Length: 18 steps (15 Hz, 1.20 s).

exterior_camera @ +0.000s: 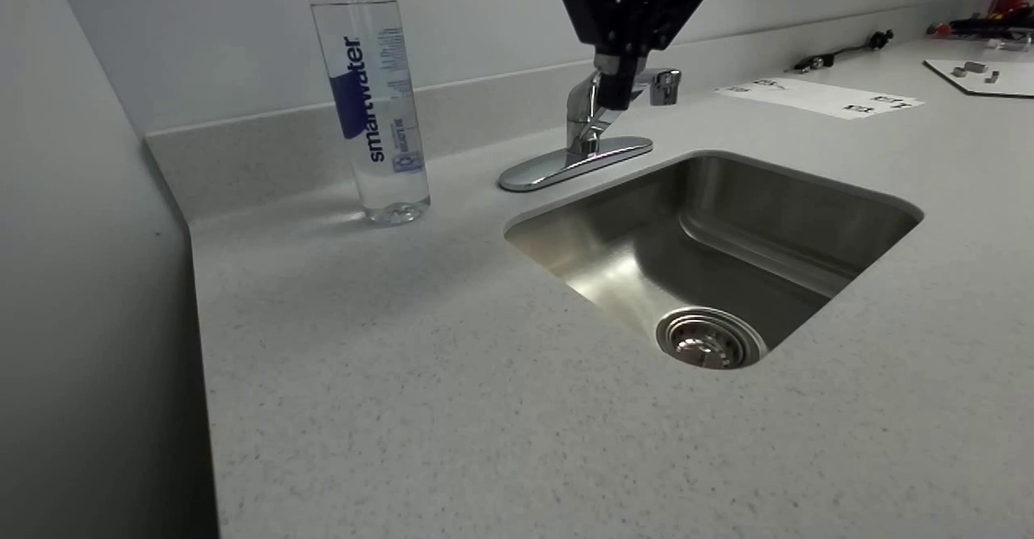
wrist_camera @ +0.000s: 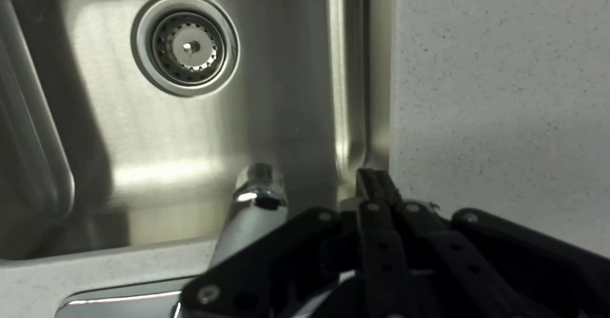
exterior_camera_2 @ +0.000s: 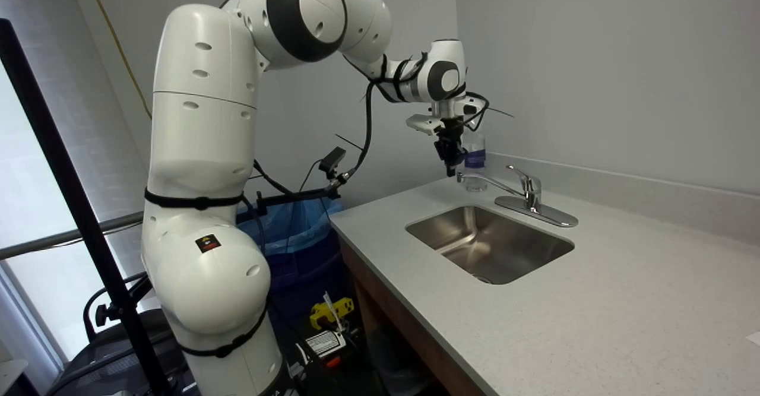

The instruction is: Turn the faucet fully to the right

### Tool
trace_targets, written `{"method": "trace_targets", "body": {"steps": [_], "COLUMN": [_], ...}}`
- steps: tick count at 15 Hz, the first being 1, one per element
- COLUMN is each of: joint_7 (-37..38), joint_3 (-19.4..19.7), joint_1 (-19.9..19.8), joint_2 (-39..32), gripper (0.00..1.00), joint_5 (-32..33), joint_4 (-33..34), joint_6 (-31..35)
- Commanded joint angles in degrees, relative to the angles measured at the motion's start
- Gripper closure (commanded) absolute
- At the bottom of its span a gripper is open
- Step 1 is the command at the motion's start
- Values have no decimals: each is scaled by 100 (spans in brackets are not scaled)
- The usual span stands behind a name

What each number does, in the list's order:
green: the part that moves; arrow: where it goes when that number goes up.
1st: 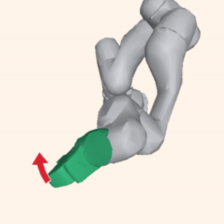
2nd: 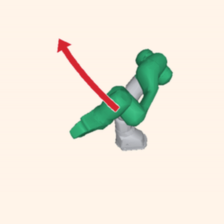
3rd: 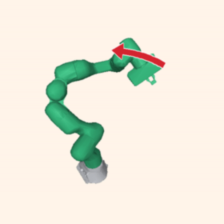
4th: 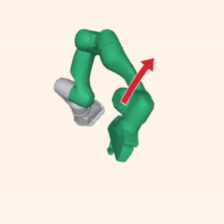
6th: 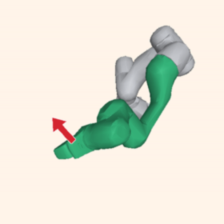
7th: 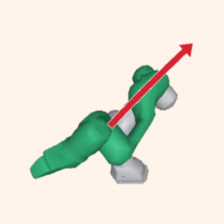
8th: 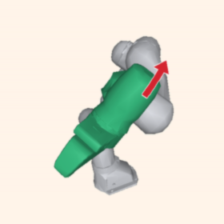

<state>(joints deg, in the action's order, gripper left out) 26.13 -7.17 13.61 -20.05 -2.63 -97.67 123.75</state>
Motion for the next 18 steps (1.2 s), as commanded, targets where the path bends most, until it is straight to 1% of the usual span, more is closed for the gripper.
{"method": "trace_targets", "body": {"steps": [1,3,10,13,18], "joint_7": [-42,-149,-206,-196,-229], "joint_3": [1,-13,101,139,145], "joint_1": [63,23,-135,-193,-253], "joint_2": [-201,-149,-172,-109,-100], "gripper": [100,100,100,100,100], "joint_5": [-73,-145,-175,-161,-183], "joint_4": [383,372,513,438,446], "joint_6": [-70,-174,-90,-53,-238]}}
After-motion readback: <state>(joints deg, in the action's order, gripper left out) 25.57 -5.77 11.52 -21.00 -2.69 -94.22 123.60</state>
